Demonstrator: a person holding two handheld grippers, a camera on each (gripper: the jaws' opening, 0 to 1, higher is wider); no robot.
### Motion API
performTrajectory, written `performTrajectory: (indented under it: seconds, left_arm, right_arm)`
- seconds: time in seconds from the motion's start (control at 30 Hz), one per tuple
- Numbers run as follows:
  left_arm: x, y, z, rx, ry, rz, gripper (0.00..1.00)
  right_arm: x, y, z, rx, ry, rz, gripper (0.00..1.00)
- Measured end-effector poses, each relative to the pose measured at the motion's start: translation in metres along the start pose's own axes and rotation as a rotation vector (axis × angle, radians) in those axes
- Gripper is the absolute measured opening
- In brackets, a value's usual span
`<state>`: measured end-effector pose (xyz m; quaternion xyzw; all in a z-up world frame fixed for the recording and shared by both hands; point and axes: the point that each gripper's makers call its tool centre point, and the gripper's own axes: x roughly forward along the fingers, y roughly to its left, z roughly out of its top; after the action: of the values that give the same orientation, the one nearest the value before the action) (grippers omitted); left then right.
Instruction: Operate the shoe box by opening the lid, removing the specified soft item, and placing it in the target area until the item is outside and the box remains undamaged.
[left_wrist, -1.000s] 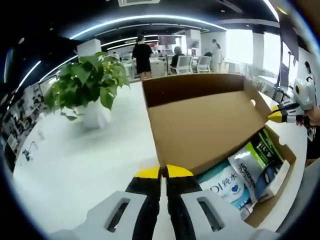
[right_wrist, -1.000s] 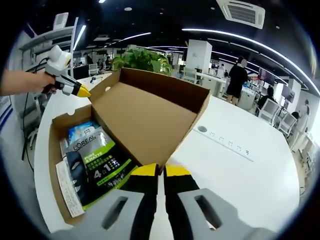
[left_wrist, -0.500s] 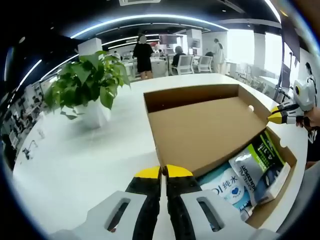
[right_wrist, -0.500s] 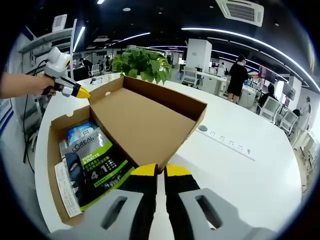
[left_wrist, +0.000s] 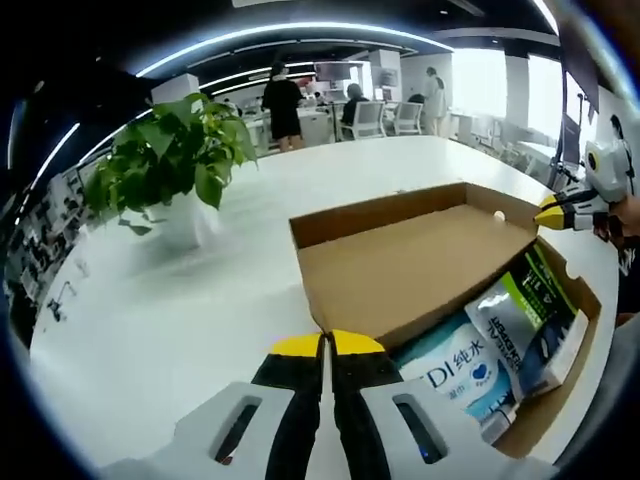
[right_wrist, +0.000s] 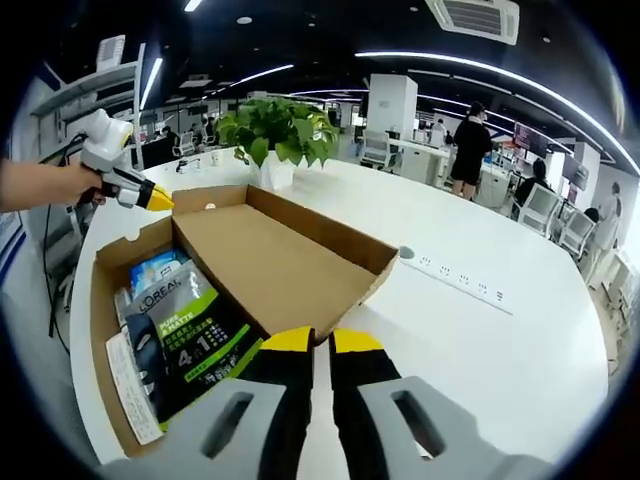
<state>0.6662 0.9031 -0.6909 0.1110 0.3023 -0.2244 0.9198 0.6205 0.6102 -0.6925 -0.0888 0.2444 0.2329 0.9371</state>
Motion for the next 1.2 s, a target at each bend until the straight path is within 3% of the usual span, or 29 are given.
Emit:
performTrajectory:
  seconds: [0.3, 0.47, 0.63, 0.9, 1.2]
  left_arm:
    - [0.000, -0.001, -0.002, -0.001, 0.011, 0.003, 0.00]
    - [-0.004, -0.003, -0.008, -0.022, 0.013, 0.008, 0.00]
    - [-0.012, -0.015, -0.016, -0.036, 0.011, -0.015, 0.02]
    - [-0.032, -0.034, -0.015, -0.045, -0.012, -0.056, 0.10]
    - [-0.041, -0.077, -0.027, -0.051, 0.020, -0.171, 0.16]
  right_arm:
    - [0.002, -0.002, -0.001, 0.040, 0.003, -0.001, 0.05]
    - [0.001, -0.003, -0.004, 0.114, 0.001, 0.018, 0.06]
    - [-0.005, 0.000, -0.011, 0.125, 0.023, 0.031, 0.09]
    - [-0.021, 0.005, -0.020, 0.117, 0.030, 0.046, 0.15]
    - [-0.043, 0.014, -0.018, 0.113, 0.006, 0.064, 0.23]
